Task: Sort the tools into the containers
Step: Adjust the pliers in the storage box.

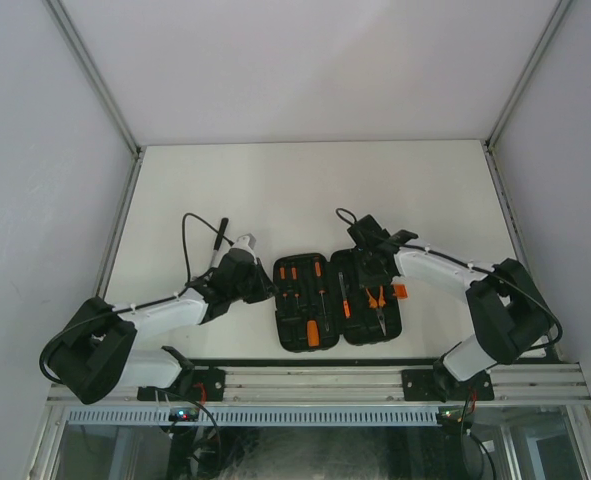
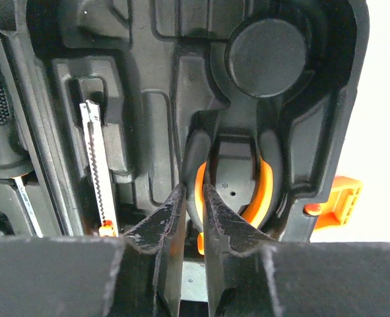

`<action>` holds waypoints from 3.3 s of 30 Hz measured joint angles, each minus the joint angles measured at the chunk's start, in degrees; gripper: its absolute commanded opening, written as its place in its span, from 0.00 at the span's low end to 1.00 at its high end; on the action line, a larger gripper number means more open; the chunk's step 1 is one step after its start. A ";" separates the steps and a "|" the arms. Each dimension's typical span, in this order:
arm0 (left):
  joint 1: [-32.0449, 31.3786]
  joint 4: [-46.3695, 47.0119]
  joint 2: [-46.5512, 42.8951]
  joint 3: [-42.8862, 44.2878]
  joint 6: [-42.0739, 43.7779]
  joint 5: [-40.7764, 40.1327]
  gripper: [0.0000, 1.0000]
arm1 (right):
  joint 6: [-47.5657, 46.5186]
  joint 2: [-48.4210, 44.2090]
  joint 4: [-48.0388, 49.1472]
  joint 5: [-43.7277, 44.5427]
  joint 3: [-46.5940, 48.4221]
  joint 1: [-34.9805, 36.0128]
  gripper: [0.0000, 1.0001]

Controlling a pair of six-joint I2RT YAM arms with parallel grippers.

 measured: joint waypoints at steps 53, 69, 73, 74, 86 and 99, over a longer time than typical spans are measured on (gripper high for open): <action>-2.60 -1.62 -0.81 0.20 -0.04 -3.32 0.00 | 2.51 12.44 -10.71 9.51 9.94 6.23 0.20; -3.30 -7.26 -1.97 1.81 -0.48 -4.72 0.01 | 2.45 -9.25 -5.90 3.37 5.90 3.06 0.47; -3.32 -8.63 -1.97 2.36 -0.48 -4.92 0.01 | 2.54 -14.38 -5.86 3.50 5.01 1.29 0.45; -3.34 -8.79 -1.97 2.43 -0.48 -4.94 0.01 | 2.54 -15.26 -5.86 3.43 4.33 0.87 0.45; -3.34 -9.73 -1.97 2.78 -0.50 -4.96 0.00 | 1.92 -11.34 -3.69 -1.68 -2.73 0.28 0.13; -3.34 -9.75 -1.97 2.78 -0.50 -4.96 0.00 | 1.18 -3.02 -0.76 -3.37 -2.10 0.76 0.11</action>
